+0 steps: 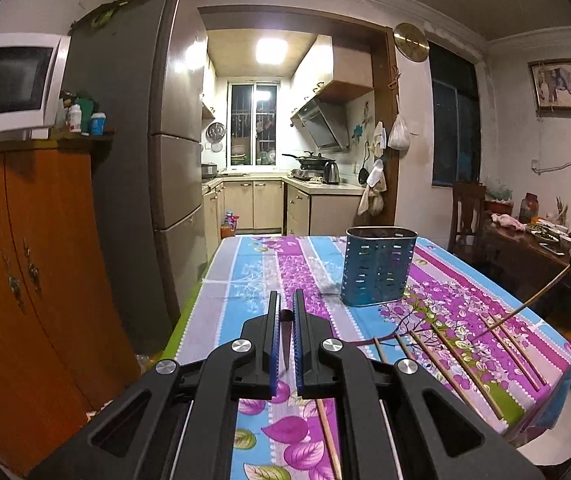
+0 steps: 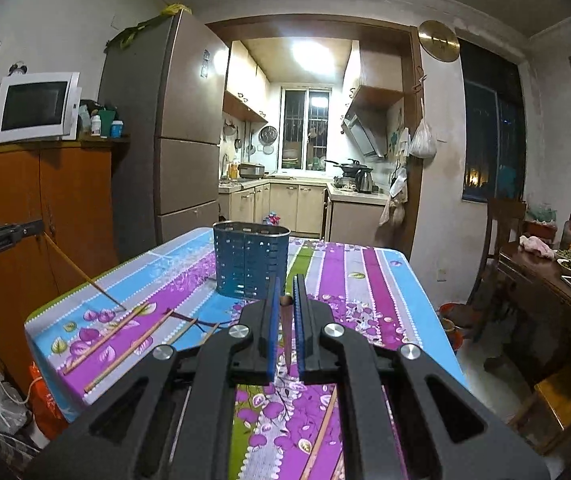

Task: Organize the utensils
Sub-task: 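Lift the chopsticks upright with both grippers and carry them toward the slotted holder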

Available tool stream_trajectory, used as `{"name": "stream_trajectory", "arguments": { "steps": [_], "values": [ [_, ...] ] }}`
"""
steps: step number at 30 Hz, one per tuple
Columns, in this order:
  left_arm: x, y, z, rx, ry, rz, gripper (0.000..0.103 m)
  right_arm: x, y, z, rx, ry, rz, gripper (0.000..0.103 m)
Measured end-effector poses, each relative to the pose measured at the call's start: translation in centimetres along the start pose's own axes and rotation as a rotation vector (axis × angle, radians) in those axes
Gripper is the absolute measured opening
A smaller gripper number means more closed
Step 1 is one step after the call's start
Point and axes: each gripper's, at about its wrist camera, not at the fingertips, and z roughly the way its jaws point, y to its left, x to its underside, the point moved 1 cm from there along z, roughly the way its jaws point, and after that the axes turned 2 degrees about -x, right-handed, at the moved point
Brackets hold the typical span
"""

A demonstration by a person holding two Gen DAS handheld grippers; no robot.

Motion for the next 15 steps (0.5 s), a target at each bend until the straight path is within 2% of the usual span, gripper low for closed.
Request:
{"name": "stream_trajectory", "arguments": {
  "steps": [15],
  "values": [
    [-2.7,0.2,0.8,0.012,-0.02,-0.003,0.007,-2.7,-1.2,2.1,-0.037,0.001,0.012,0.005]
  ]
}}
